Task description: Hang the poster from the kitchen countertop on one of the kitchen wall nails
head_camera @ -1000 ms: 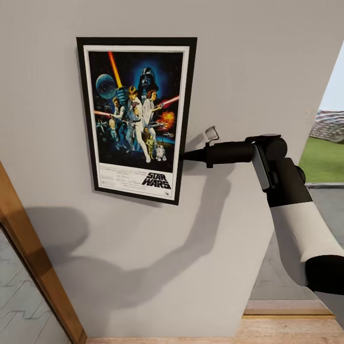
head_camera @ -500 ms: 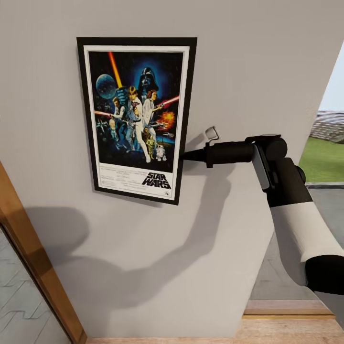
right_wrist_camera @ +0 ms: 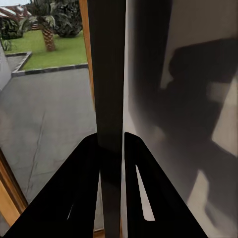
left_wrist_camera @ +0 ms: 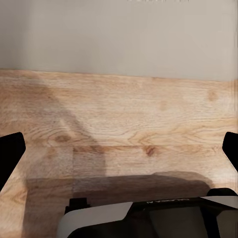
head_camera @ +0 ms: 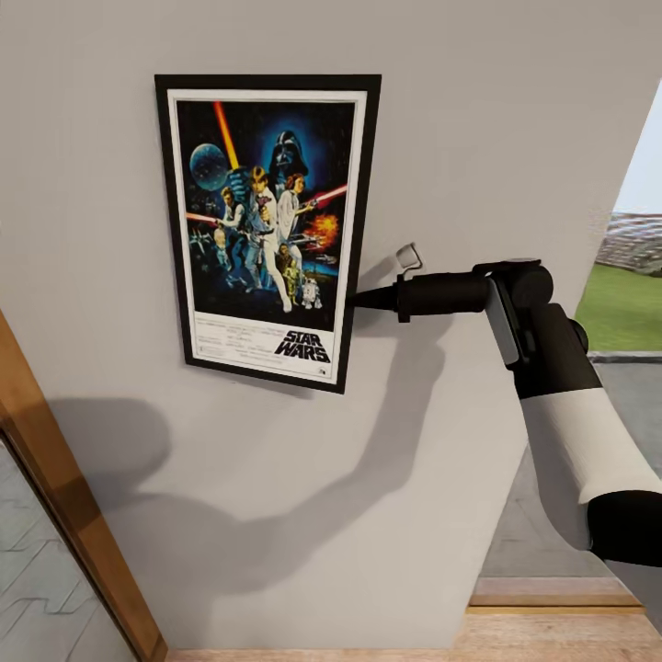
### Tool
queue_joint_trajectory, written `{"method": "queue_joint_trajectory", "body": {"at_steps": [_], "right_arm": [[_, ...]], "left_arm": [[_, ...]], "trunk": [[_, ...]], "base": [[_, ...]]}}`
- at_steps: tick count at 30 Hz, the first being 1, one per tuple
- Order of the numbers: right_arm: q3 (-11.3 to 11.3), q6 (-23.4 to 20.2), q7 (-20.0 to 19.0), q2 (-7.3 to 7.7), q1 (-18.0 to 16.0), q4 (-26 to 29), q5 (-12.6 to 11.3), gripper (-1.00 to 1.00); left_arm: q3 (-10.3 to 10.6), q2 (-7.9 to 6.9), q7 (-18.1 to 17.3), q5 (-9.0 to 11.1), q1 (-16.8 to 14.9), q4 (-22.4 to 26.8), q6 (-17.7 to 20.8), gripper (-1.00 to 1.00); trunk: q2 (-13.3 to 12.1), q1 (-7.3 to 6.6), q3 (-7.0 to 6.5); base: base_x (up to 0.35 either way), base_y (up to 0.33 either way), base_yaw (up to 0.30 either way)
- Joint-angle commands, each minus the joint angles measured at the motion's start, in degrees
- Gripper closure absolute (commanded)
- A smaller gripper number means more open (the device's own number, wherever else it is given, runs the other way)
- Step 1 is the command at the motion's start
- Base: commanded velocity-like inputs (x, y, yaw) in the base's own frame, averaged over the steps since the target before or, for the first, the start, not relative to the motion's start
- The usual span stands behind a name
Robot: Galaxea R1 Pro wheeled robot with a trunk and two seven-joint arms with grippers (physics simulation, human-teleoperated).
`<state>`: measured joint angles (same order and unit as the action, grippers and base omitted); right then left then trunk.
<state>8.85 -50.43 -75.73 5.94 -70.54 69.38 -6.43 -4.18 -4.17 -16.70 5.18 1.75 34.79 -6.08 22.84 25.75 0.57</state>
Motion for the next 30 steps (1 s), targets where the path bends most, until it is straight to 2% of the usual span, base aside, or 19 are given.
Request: {"method": "queue_joint_trajectory", "body": {"at_steps": [1, 23, 27, 28, 29, 30], "right_arm": [[0.1, -0.5, 0.1, 0.06, 0.0, 0.0, -0.4, 1.0], [0.1, -0.5, 0.1, 0.05, 0.0, 0.0, -0.4, 1.0], [0.1, -0.5, 0.2, 0.05, 0.0, 0.0, -0.4, 1.0], [8.3, 0.0, -7.6, 3.81, 0.0, 8.3, -7.7, 1.0], [7.2, -0.4, -10.4, 7.31, 0.0, 8.1, -8.1, -1.0], [0.0, -0.5, 0.2, 0.12, 0.0, 0.1, -0.4, -1.0]], "left_arm": [[-0.1, 0.01, -0.4, 0.5, 0.0, 0.0, 0.1, -1.0], [-0.1, -0.07, -0.4, 0.5, 0.0, 0.0, 0.1, -1.0], [-0.1, -0.18, -0.4, 0.5, 0.0, -0.1, 0.2, -1.0], [-0.1, -0.2, -0.4, 0.5, 0.0, -0.1, 0.2, -1.0], [-0.1, -0.2, -0.4, 0.5, 0.0, -0.1, 0.2, -1.0], [-0.1, -0.21, -0.4, 0.5, 0.0, -0.2, 0.1, -1.0]], "trunk": [[0.1, 0.03, 0.06], [0.1, 0.03, 0.06], [0.1, 0.03, 0.06], [0.1, 0.03, 0.06], [0.1, 0.03, 0.06], [0.1, 0.03, 0.06]], "base": [[0.0, 0.0, 0.0], [0.0, 0.0, 0.0], [0.126, 0.0, 0.0], [0.217, 0.0, 0.0], [0.183, 0.0, 0.0], [0.094, 0.0, 0.0]]}}
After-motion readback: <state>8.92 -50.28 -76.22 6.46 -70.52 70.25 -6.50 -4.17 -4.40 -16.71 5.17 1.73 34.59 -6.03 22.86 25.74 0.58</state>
